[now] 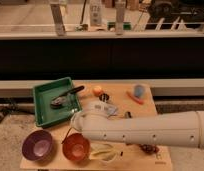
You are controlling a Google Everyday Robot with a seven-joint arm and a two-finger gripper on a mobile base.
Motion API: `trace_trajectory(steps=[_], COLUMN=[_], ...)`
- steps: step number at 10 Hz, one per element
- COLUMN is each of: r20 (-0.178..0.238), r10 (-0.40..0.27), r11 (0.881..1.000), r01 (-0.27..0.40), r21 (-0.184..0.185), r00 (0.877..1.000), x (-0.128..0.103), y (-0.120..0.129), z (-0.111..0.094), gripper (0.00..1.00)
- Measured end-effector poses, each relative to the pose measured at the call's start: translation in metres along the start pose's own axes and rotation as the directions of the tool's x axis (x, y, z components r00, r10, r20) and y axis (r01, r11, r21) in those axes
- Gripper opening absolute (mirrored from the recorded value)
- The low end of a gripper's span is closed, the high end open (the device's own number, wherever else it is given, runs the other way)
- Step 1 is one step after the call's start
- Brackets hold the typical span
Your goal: Place fork in red bowl
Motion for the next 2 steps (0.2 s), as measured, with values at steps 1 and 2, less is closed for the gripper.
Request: trace_trajectory(steps=[1, 2], r20=[-0.002, -0.001], r10=[-0.004, -0.009], r11=[1.000, 1.000], r01=[0.004, 0.009], r21=[-0.002, -0.002], r00=[1.000, 1.000], x=[0.0003, 0.0000], y=[-0.0004, -0.0013], z=[0.0000, 0.0001], gripper=[0.01, 0.01])
